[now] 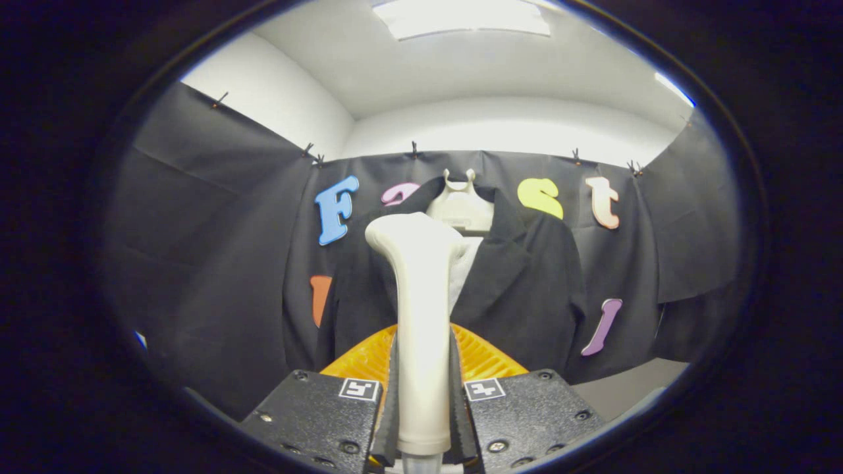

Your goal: Iron the clothes twice with a garment steamer, once on the left side and once on the right side.

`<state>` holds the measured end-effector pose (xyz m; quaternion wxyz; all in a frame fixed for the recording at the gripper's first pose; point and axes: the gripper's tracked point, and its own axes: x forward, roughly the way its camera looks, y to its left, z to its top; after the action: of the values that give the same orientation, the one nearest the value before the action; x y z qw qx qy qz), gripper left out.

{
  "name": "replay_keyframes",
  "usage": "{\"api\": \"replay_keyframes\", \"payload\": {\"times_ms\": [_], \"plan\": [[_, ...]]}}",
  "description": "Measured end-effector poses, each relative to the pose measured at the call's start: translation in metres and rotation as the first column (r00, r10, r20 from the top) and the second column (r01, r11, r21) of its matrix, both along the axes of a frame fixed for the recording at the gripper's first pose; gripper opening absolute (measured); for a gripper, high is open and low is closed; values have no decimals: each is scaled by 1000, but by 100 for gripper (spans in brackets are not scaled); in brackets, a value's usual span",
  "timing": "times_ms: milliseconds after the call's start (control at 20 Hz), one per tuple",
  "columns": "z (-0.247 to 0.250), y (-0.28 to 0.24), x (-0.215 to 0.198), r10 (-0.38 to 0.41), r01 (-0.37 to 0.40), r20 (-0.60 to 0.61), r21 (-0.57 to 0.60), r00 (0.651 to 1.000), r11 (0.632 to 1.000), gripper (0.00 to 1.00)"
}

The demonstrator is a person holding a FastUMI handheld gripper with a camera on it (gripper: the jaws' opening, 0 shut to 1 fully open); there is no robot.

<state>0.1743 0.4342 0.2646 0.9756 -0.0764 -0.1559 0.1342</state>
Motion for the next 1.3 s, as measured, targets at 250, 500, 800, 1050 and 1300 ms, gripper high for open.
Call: {"api": "replay_keyframes", "payload": {"times_ms": [250,500,800,1050,1300], "plan": [[33,32,36,2,-2,50,-6,999,1000,34],[40,53,56,-28,30,88,-26,996,999,34],[6,52,65,-76,77,42,-45,996,996,34],[-24,51,53,-68,69,11,-73,998,995,34],[-66,46,44,-81,75,-59,-100,995,992,34]]}}
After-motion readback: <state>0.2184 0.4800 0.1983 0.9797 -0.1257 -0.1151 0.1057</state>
